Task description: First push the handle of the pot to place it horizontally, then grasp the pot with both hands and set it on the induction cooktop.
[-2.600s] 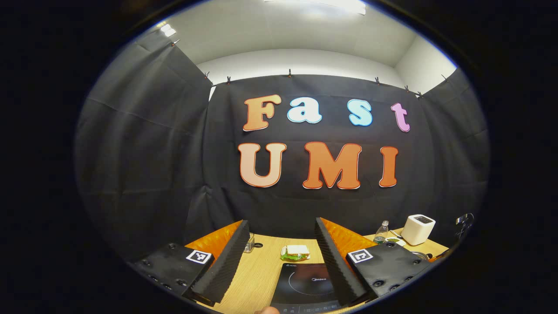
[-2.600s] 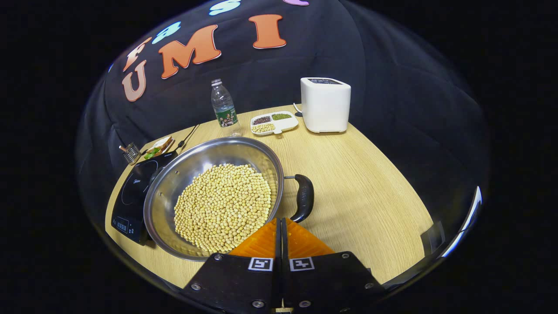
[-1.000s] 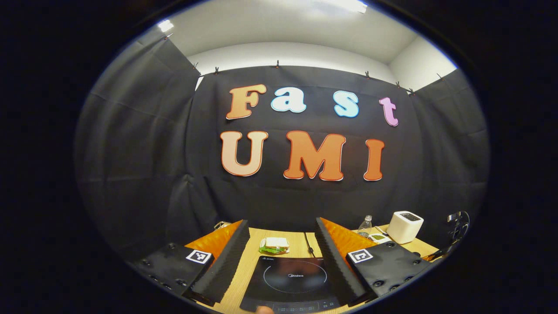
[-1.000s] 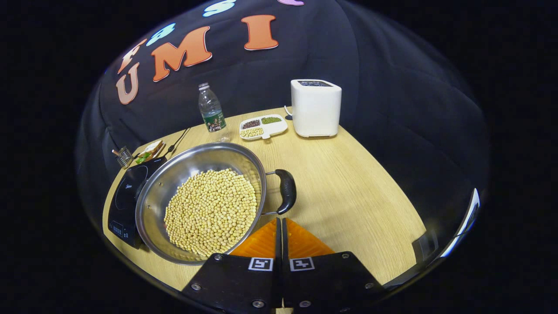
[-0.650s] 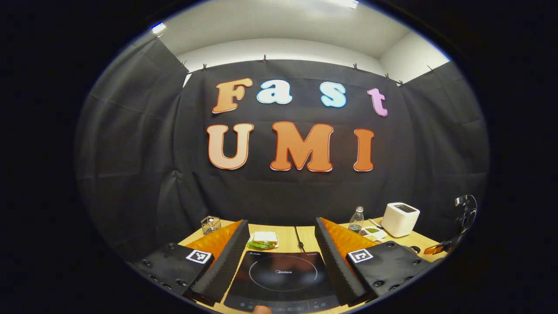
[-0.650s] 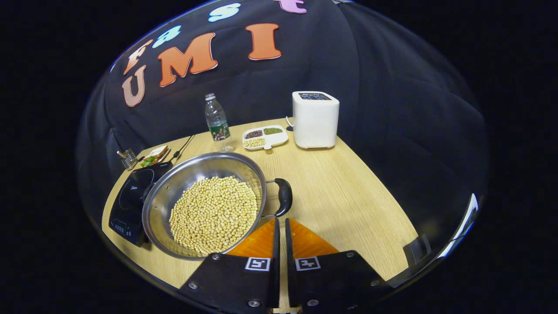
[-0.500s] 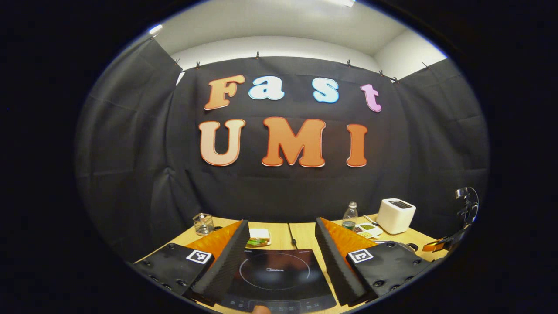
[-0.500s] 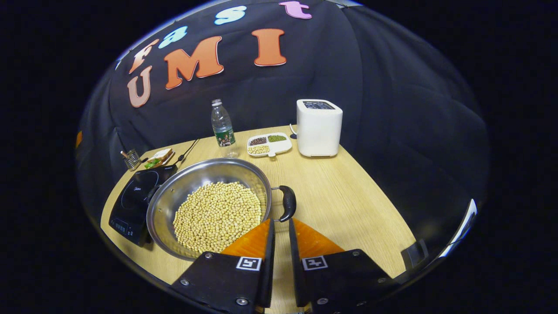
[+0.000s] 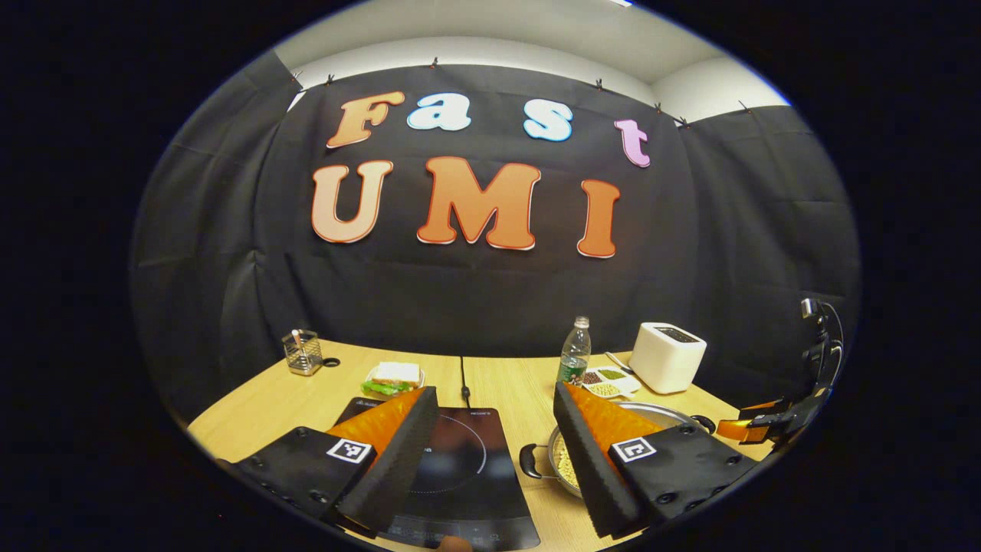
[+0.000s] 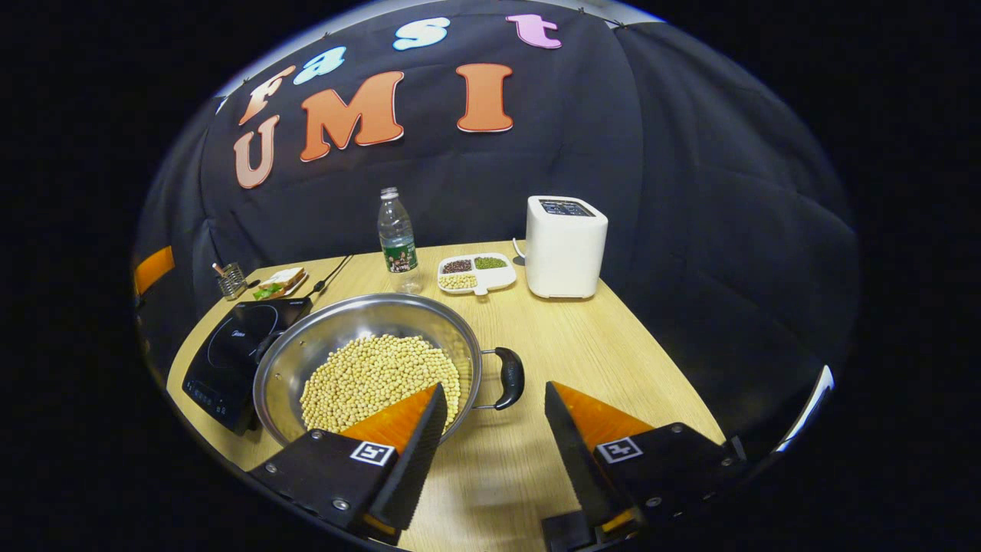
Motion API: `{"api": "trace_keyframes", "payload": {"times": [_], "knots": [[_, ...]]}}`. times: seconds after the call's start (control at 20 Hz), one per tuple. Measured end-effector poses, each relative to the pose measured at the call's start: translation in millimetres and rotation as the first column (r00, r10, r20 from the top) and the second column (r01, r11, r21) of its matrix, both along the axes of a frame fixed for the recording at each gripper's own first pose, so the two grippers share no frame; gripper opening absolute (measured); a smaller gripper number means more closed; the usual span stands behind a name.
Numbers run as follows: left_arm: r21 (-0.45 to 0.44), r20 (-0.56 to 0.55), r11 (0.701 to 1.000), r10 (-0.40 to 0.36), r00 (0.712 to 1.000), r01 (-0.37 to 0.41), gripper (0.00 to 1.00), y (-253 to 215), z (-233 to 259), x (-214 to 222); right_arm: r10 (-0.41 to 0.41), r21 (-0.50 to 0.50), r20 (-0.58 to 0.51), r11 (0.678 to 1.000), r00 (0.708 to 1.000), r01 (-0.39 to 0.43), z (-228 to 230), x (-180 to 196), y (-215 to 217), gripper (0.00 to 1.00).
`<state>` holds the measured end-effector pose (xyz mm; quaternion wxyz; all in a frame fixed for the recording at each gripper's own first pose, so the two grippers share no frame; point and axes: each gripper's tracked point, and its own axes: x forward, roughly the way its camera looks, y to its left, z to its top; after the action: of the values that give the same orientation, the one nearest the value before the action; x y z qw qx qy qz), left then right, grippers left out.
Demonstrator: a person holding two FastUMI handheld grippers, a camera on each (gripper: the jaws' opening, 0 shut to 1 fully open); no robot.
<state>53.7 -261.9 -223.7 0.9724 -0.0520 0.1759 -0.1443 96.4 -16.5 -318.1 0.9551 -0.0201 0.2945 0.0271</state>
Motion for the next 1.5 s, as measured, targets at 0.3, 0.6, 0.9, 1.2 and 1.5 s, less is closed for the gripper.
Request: {"api": "trace_keyframes", "payload": {"times": [0.3, 0.6, 0.9, 1.2, 1.5], "knots": [[-0.015, -0.156, 0.997, -0.083, 0.984, 0.082, 0.99, -42, -55, -6, -0.016, -0.009, 0.004, 1.000, 1.000, 0.016, -8, 14, -3, 0.94], [0.041, -0.229, 0.991, -0.116, 0.966, 0.128, 0.99, -66, -102, 3, -0.021, -0.005, 0.003, 1.000, 1.000, 0.021, -16, 31, 0, 0.94], [0.097, -0.306, 0.987, -0.096, 0.947, 0.131, 0.99, -71, -150, 11, -0.029, -0.007, -0.023, 1.000, 0.999, 0.029, -32, 43, -2, 0.94], [0.086, -0.353, 0.985, -0.107, 0.929, 0.147, 0.99, -80, -169, 10, -0.021, -0.001, -0.057, 1.000, 0.998, 0.021, -49, 55, 2, 0.94], [0.041, -0.411, 0.987, -0.124, 0.903, 0.154, 0.99, -86, -179, 8, -0.015, 0.009, -0.087, 1.000, 0.996, 0.016, -62, 64, 8, 0.86]]}}
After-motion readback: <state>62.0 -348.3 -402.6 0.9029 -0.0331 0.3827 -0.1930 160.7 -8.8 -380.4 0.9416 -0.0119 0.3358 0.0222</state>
